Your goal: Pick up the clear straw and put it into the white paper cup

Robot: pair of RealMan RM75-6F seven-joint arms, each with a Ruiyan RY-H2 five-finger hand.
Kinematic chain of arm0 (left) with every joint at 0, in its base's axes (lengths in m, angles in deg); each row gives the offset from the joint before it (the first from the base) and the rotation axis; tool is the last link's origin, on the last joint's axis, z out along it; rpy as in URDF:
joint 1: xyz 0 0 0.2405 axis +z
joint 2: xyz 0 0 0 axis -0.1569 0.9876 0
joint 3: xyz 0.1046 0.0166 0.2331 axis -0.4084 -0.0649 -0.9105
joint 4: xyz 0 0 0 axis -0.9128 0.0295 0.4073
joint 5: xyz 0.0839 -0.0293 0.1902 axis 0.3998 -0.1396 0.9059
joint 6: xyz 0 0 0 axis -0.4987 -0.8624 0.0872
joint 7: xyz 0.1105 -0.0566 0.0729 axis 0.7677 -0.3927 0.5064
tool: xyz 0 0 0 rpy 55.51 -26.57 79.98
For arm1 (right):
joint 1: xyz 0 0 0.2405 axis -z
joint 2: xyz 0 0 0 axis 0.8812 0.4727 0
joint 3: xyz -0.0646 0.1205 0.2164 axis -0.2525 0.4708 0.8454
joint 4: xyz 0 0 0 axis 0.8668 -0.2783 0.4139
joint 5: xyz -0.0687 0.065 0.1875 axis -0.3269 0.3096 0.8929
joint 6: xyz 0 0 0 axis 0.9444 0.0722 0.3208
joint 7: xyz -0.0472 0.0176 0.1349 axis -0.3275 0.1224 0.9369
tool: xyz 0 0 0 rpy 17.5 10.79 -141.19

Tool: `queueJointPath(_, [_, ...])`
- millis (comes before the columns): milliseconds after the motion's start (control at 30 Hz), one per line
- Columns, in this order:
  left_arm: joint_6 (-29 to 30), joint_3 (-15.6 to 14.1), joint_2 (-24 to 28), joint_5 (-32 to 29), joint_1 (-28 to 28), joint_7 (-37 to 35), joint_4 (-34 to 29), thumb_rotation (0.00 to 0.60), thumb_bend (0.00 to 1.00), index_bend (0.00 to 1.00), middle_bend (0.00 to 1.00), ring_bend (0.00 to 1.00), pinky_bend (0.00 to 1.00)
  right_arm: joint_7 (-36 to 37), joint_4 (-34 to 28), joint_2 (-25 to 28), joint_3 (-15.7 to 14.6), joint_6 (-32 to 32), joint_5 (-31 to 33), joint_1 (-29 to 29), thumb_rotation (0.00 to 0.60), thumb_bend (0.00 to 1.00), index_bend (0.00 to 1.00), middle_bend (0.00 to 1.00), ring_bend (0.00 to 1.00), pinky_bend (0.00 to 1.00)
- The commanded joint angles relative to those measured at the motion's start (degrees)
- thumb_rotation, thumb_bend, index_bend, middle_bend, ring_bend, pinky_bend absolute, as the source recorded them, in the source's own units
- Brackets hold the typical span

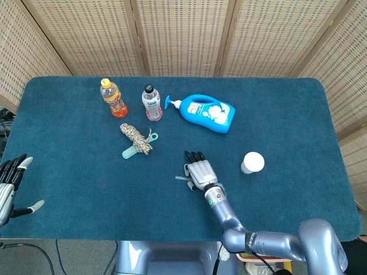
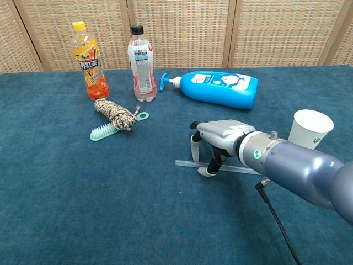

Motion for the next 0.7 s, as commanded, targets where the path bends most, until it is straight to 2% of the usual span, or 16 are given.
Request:
queueJointPath(33, [0.0, 0.0, 0.0, 0.1, 0.0, 0.0, 0.0, 0.6, 0.16, 0.0, 0.0, 0.0, 0.0, 0.3, 0.0, 0.0, 0.0, 0.1, -0.1, 0.0, 0.6, 0.43, 0.51, 0.0, 0.0, 0.02])
queueJointPath(133, [0.1, 0.0, 0.0, 0.1, 0.0, -0.1, -0.1, 0.6, 0.16, 0.0, 0.0, 0.0, 0.0, 0.4, 0.3, 0.1, -0.2, -0.1, 0.1, 0.1, 0.6, 0.45, 0.53, 0.0, 0.0, 0.02])
queueJointPath(333, [0.0, 0.1, 0.1, 0.0, -0.1, -0.5, 0.2, 0.6, 0.16, 0.0, 0.0, 0.0, 0.0, 0.5, 0.4, 0.6, -1.3, -0.9, -0.5, 0.2, 0.6, 0.48, 0.64, 0.0, 0.0, 0.02])
queueJointPath(567, [-0.1, 0.0, 0.0, -0.1, -0.1, -0.2, 0.1, 0.6, 0.16, 0.0, 0.0, 0.0, 0.0, 2.6, -1.0, 1.5, -1.6, -0.8, -3.4, 0.5, 0.6, 0.48, 0.67, 0.03, 0.0, 0.02])
queueJointPath(700, [-0.4, 0.0, -0.1, -0.1, -0.3, 0.2, 0.0, 0.6, 0.16, 0.0, 0.0, 0.0, 0.0, 9.5, -7.5, 5.5, -0.1, -0.4, -9.1, 2.1, 0.6, 0.48, 0.68, 0.04, 0.0, 0.02])
